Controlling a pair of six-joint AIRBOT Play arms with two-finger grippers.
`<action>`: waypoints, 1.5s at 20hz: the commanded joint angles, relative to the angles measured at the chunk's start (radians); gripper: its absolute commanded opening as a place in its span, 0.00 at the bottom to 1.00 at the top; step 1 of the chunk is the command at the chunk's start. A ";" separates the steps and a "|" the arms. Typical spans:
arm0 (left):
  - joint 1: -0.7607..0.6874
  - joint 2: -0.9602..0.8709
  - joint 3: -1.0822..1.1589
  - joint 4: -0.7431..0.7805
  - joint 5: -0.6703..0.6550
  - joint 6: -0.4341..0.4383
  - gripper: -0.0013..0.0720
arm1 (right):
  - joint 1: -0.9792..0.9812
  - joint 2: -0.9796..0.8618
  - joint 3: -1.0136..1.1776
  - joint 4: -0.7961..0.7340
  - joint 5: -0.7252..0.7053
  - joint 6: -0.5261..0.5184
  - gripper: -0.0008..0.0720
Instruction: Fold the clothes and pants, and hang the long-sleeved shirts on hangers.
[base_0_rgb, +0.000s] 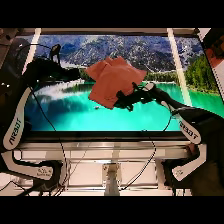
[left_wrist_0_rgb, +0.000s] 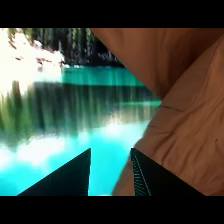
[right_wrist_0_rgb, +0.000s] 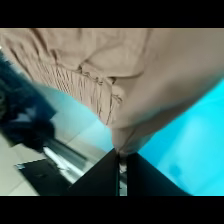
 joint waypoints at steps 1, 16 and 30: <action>0.019 0.021 0.001 0.000 -0.048 -0.037 0.43 | 0.128 -0.043 0.000 0.177 -0.067 -0.001 0.03; 0.025 0.132 -0.024 -0.001 0.148 0.040 0.03 | -0.050 -0.078 0.396 -0.079 0.454 -0.028 0.46; -0.020 0.512 -0.790 -0.522 0.206 0.273 0.03 | -0.422 -0.080 0.459 -0.043 0.534 -0.249 0.32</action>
